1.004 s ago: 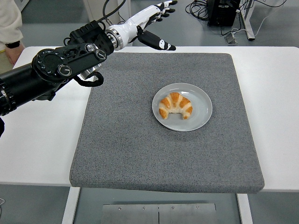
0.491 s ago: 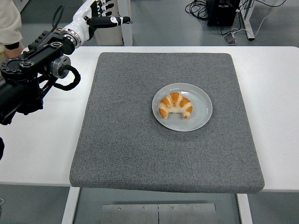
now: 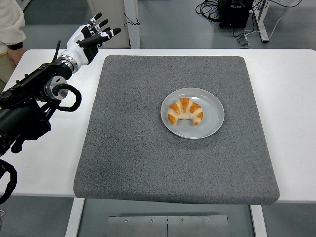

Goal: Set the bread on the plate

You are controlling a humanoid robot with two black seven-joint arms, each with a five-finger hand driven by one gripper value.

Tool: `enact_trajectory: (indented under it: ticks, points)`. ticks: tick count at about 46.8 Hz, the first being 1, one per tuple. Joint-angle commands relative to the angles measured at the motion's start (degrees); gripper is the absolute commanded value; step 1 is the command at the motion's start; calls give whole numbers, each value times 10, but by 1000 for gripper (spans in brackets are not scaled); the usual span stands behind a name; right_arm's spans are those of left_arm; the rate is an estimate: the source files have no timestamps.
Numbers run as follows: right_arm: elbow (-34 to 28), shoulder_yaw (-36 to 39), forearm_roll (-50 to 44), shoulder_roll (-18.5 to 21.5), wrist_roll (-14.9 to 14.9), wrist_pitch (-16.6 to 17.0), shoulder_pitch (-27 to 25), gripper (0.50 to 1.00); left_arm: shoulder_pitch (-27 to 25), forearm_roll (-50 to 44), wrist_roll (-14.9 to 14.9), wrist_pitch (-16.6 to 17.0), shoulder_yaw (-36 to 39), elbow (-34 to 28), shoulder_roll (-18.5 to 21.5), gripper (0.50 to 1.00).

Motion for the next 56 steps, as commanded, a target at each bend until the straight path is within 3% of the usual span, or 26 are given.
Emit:
enact_trajectory:
  ticks: [1, 15, 56]
  points:
    - [0, 0, 0, 0, 0, 1, 0, 1000, 1, -3, 0, -32, -7, 38, -4, 974]
    - [0, 0, 0, 0, 0, 1, 0, 1000, 11, -13, -1, -62, -20, 61, 4, 974]
    - [0, 8, 0, 0, 0, 0, 2, 1000, 18, -20, -5, -63, -20, 61, -15, 974]
